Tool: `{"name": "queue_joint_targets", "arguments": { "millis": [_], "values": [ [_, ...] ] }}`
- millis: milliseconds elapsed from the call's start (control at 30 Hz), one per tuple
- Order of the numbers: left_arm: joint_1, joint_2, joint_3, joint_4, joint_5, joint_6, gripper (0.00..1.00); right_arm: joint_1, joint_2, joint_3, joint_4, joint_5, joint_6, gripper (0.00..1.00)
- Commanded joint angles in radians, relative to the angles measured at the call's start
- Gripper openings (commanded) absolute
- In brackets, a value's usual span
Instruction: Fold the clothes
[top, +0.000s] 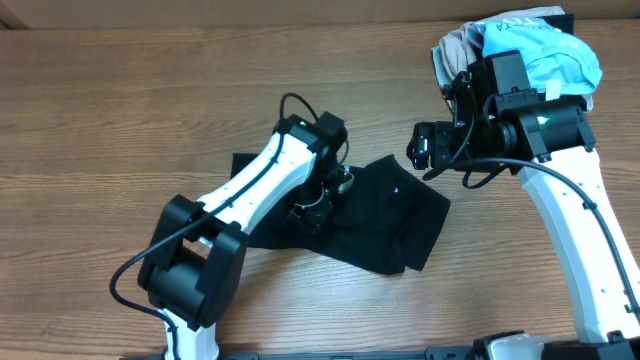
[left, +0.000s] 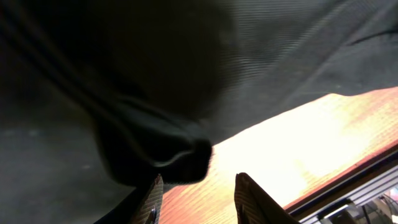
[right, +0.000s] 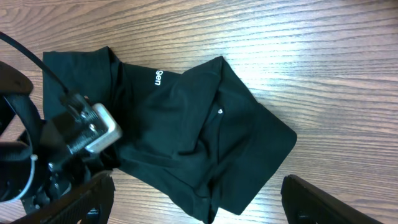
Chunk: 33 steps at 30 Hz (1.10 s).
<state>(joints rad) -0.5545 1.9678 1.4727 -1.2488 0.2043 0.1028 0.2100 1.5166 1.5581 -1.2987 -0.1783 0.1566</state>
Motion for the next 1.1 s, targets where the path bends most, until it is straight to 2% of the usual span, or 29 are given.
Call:
{"name": "queue_joint_targets", "arguments": {
  "millis": [0, 467, 933, 1067],
  "values": [
    [0.018, -0.005, 0.016, 0.006, -0.012, -0.021, 0.40, -0.003, -0.002, 0.014, 0.008, 0.005, -0.004, 0.89],
    [0.044, -0.005, 0.037, 0.019, 0.000, -0.021, 0.45, -0.003, -0.002, 0.014, 0.015, 0.005, -0.005, 0.90],
    [0.043, -0.004, 0.036, 0.026, -0.001, -0.040, 0.42, -0.003, -0.002, 0.014, 0.015, 0.013, -0.005, 0.90],
    [0.043, -0.005, 0.036, 0.039, -0.001, -0.053, 0.47, -0.003, -0.001, 0.014, 0.015, 0.024, 0.000, 0.91]
  ]
}}
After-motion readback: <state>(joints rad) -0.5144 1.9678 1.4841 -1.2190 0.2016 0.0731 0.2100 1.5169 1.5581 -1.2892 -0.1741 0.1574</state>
